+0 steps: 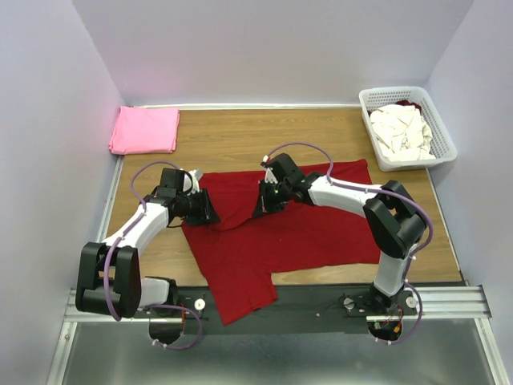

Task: Fold and stack the t-shirts
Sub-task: Fold the tshirt

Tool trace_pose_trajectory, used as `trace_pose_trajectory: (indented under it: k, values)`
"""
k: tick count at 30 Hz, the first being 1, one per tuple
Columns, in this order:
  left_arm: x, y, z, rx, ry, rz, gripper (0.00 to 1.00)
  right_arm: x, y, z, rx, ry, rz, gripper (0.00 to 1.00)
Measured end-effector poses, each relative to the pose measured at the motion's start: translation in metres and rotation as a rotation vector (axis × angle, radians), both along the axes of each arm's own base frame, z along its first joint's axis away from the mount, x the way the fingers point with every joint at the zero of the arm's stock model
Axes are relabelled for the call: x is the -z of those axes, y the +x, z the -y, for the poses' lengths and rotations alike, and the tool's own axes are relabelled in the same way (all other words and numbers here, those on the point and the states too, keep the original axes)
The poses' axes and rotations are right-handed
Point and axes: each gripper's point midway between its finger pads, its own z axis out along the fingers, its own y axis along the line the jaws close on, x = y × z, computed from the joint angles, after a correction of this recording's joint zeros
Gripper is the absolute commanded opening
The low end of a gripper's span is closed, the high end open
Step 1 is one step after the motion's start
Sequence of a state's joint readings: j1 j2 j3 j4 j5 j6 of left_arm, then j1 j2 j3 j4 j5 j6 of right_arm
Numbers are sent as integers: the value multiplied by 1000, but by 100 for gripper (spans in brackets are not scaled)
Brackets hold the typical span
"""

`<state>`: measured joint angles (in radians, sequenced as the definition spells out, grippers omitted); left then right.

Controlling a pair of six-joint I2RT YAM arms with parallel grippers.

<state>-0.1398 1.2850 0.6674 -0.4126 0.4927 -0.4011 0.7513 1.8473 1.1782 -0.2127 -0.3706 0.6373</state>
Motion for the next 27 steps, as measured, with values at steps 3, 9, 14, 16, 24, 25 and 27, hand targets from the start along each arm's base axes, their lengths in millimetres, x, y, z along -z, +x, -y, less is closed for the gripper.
trace_pose_trajectory:
  k: [3,9,14,16,24,25,27]
  values:
    - [1,1,-1,-9,8,-2,52,3,-2,6,-11,-24,-8,2]
    - [0,0,-2,-16,11,-2,58,8,-9,14,-30,-66,-33,7]
    - [-1,-4,-6,-29,32,-8,58,-4,-5,12,-52,-75,-18,10]
    - [0,-4,-8,-35,44,-9,58,-9,-3,11,-60,-77,-9,16]
    - [-4,3,-16,-85,83,21,50,-3,-1,24,-70,-152,14,39]
    - [-5,7,-17,-93,88,30,48,-1,3,29,-65,-175,28,40]
    - [-11,20,-20,-113,94,58,47,-1,12,37,-48,-209,52,40]
